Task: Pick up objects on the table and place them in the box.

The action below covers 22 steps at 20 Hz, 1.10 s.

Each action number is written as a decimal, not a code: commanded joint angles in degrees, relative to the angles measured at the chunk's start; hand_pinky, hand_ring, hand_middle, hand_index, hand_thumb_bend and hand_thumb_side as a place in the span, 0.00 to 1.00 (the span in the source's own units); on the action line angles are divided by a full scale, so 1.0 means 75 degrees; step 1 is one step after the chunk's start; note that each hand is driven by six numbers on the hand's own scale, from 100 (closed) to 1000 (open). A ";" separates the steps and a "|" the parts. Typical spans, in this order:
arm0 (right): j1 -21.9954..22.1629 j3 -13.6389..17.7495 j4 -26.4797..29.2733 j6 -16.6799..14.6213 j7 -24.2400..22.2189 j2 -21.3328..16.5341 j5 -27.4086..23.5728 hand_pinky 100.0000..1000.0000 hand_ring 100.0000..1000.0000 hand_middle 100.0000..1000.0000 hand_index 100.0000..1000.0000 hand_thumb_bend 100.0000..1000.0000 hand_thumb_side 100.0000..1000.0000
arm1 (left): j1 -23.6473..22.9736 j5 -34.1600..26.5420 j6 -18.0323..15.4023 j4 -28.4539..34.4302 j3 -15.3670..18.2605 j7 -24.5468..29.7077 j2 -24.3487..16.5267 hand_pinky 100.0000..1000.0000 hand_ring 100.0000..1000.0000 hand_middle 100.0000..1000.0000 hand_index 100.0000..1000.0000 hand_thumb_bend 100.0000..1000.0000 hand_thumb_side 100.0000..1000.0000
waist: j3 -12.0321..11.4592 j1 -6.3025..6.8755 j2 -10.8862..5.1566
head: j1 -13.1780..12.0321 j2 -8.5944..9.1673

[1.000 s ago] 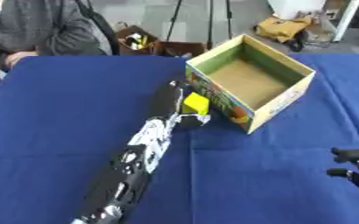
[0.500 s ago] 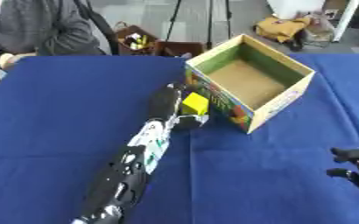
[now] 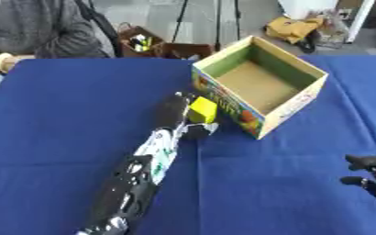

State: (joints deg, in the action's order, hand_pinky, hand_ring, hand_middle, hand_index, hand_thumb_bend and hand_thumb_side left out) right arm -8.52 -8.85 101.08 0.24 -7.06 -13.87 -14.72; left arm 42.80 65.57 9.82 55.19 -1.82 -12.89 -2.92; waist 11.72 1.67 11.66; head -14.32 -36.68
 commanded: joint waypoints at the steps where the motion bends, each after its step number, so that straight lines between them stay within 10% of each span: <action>1: -0.0031 0.0009 0.0084 -0.0016 -0.0020 -0.0065 0.0003 0.62 0.89 0.53 0.62 0.00 0.97 | 0.0101 -0.0018 -0.0001 0.0060 0.0031 0.0013 -0.0003 0.57 0.58 0.42 0.70 0.59 0.55 | 0.0019 -0.0020 -0.0091 | 0.0014 0.0001; 9: -0.0027 0.0014 0.0075 -0.0017 -0.0026 -0.0063 0.0007 0.62 0.89 0.53 0.62 0.00 0.97 | 0.0089 -0.0081 0.0056 0.0052 0.0045 -0.0129 0.0023 0.49 0.50 0.32 0.62 0.37 0.40 | 0.0048 -0.0007 -0.0091 | 0.0041 -0.0017; 15: -0.0031 0.0018 0.0066 -0.0014 -0.0029 -0.0062 0.0002 0.62 0.89 0.53 0.62 0.00 0.97 | 0.0084 -0.0277 0.0118 0.0087 0.0054 -0.0301 0.0030 0.45 0.45 0.25 0.54 0.00 0.23 | 0.0038 0.0001 -0.0103 | 0.0056 -0.0021; 22: -0.0039 0.0020 0.0054 -0.0014 -0.0036 -0.0062 0.0000 0.62 0.89 0.53 0.62 0.00 0.97 | 0.0052 -0.0899 0.0117 0.0456 0.0065 -0.0780 -0.0001 0.38 0.39 0.17 0.45 0.00 0.24 | 0.0006 0.0002 -0.0112 | 0.0077 -0.0016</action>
State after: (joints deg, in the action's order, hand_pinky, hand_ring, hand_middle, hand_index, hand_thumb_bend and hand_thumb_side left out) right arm -8.51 -8.85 101.01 0.23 -7.25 -13.86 -14.72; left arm 42.33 59.86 10.80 56.75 -1.82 -17.82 -2.89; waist 11.78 1.87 11.67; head -13.96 -36.70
